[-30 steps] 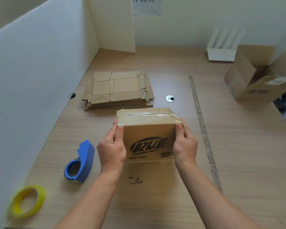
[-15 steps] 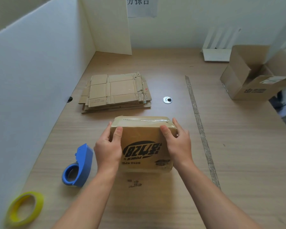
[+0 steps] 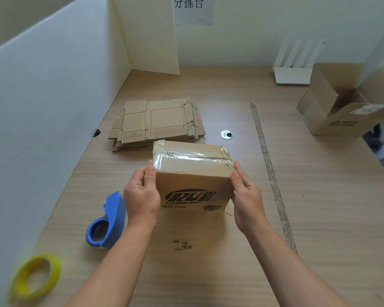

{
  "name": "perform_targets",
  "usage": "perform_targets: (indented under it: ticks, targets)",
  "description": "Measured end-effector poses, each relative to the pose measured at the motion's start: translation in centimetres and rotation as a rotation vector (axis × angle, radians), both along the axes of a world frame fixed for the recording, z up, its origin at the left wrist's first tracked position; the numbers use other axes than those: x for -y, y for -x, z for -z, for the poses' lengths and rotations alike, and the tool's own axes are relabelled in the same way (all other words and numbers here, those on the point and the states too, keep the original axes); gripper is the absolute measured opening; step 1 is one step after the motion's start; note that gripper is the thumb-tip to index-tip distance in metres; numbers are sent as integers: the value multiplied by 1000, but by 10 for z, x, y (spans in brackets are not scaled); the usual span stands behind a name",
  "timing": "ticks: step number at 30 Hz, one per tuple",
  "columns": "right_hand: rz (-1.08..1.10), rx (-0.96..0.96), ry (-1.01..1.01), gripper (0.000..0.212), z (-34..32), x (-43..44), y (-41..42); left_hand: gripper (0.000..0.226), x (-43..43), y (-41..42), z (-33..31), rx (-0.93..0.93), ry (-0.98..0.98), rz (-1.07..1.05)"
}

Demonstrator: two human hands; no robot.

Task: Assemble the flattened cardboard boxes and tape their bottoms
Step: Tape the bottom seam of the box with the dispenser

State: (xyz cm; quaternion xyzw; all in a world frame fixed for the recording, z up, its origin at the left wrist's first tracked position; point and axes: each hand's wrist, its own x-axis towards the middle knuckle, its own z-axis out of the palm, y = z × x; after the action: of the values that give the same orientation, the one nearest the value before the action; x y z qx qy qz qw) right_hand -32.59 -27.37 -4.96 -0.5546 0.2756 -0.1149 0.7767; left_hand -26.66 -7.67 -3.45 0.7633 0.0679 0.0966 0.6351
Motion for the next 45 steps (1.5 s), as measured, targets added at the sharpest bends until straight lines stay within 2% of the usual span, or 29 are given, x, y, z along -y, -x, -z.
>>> perform_targets:
  ticks: [4, 6, 7, 9, 10, 11, 15, 19, 23, 30, 34, 37, 41, 45]
  targets:
    - [-14, -5, -62, 27, -5, 14, 1, 22, -13, 4, 8, -73, 192, 59]
    - [-38, -56, -56, 34, -6, 21, 0, 21, -18, 5, 11, -128, 219, 82]
    - [-64, -99, -39, 42, -7, 22, -1, 27, -18, 5, 12, -158, 191, 92]
    - [-144, -208, 38, 53, -7, 21, -3, 57, -19, 4, 12, -221, 71, 154]
    - [-186, -245, 96, 53, -5, 19, -4, 71, -19, 3, 11, -250, -11, 194]
    - [-216, -262, 168, 50, -3, 17, -5, 73, -18, 3, 11, -267, -99, 234]
    - [-230, -287, 428, 49, 2, 5, -7, 40, -10, 6, 11, -206, -355, 217]
    - [-188, -195, 507, 29, 5, 1, -6, 33, -10, 10, 16, -196, -313, 169]
    - [-214, -127, 436, 18, 7, 9, -5, 13, -16, 9, 18, -152, -245, 183]
    - [-247, -66, 319, 24, 7, 20, -3, 21, -25, 6, 12, -124, -174, 195]
    - [-212, -89, 51, 30, -6, 26, -6, 27, -32, 4, 4, -151, 51, 189]
    - [-203, -141, -19, 40, -8, 29, -8, 28, -35, 4, -1, -154, 124, 294]
    - [-189, -240, -99, 46, -4, 31, -11, 41, -36, 0, -5, -121, 116, 344]
    - [-225, -252, -58, 27, 0, 27, -9, 72, -37, -5, -2, -168, -1, 408]
